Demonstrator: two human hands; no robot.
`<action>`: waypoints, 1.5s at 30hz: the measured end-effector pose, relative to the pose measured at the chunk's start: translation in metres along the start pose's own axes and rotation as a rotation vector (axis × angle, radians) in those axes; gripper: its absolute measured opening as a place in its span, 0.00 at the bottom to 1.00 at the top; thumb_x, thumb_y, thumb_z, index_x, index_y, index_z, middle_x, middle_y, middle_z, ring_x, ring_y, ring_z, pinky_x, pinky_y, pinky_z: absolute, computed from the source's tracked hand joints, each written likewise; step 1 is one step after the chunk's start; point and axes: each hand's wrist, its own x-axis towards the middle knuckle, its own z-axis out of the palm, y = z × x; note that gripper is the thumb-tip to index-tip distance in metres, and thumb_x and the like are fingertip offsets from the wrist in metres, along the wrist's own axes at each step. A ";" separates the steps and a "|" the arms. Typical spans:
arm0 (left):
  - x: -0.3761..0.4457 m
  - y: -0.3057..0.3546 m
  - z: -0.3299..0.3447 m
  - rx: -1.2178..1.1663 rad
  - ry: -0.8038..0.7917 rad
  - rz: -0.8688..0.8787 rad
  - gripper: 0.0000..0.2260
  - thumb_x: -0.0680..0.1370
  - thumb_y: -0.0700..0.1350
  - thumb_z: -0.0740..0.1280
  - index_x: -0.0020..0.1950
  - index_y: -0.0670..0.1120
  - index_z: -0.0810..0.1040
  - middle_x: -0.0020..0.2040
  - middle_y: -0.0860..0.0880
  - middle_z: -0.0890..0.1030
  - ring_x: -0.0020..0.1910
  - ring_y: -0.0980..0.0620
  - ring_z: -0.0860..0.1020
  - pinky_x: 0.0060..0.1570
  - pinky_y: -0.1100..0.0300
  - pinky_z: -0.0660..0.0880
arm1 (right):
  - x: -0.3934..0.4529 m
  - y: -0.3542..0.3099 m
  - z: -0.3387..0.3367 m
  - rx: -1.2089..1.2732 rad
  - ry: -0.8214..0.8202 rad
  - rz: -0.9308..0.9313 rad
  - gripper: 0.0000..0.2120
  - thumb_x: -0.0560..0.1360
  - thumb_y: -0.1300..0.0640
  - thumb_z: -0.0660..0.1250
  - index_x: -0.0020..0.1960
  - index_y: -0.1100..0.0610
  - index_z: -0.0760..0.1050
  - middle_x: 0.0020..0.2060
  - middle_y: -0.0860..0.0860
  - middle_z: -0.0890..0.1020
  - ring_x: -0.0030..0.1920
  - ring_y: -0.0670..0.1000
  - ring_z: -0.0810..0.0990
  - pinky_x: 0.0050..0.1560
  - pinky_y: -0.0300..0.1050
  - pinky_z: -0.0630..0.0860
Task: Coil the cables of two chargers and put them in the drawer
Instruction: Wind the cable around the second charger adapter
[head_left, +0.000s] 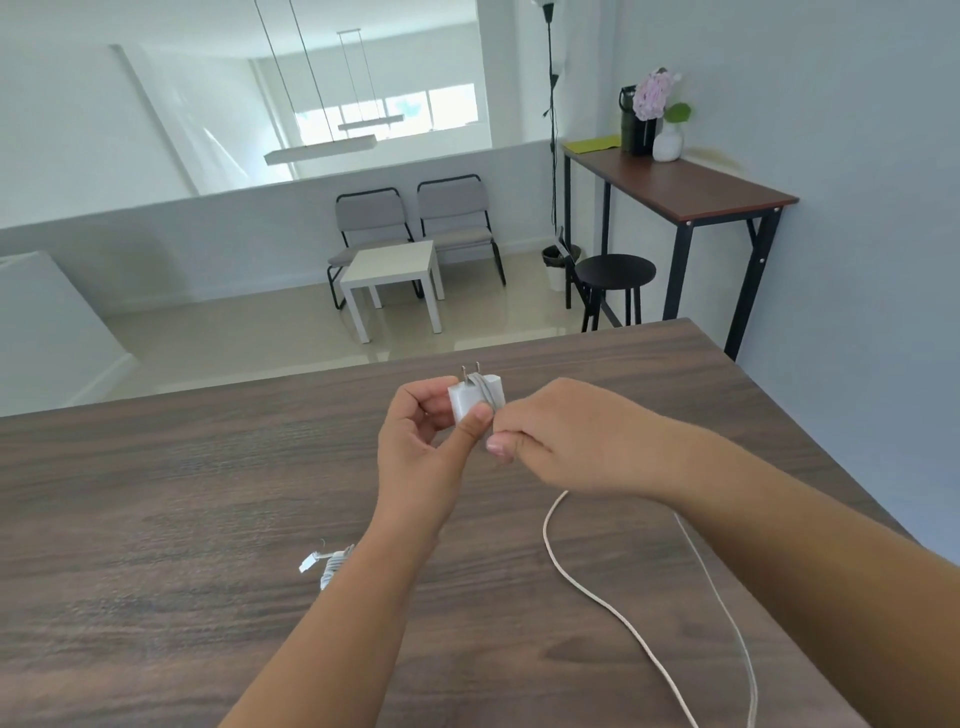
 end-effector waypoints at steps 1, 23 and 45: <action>0.000 0.001 -0.001 -0.043 -0.017 -0.034 0.14 0.67 0.45 0.76 0.51 0.49 0.79 0.46 0.48 0.83 0.45 0.50 0.82 0.49 0.49 0.79 | 0.000 0.001 -0.005 0.029 -0.029 -0.009 0.12 0.80 0.52 0.57 0.47 0.52 0.79 0.39 0.45 0.80 0.37 0.42 0.74 0.41 0.41 0.69; 0.005 0.009 -0.002 0.007 -0.021 -0.077 0.19 0.63 0.44 0.82 0.49 0.44 0.81 0.44 0.46 0.86 0.44 0.47 0.84 0.43 0.54 0.81 | -0.005 0.010 -0.030 -0.079 -0.017 -0.058 0.11 0.80 0.51 0.59 0.47 0.53 0.78 0.34 0.43 0.76 0.35 0.42 0.72 0.37 0.36 0.66; 0.000 0.022 -0.013 0.175 -0.453 -0.021 0.13 0.70 0.41 0.77 0.54 0.47 0.82 0.41 0.49 0.84 0.41 0.53 0.81 0.47 0.59 0.79 | 0.020 0.056 -0.016 0.733 0.040 -0.040 0.10 0.73 0.49 0.68 0.35 0.51 0.77 0.23 0.44 0.68 0.26 0.45 0.62 0.29 0.37 0.60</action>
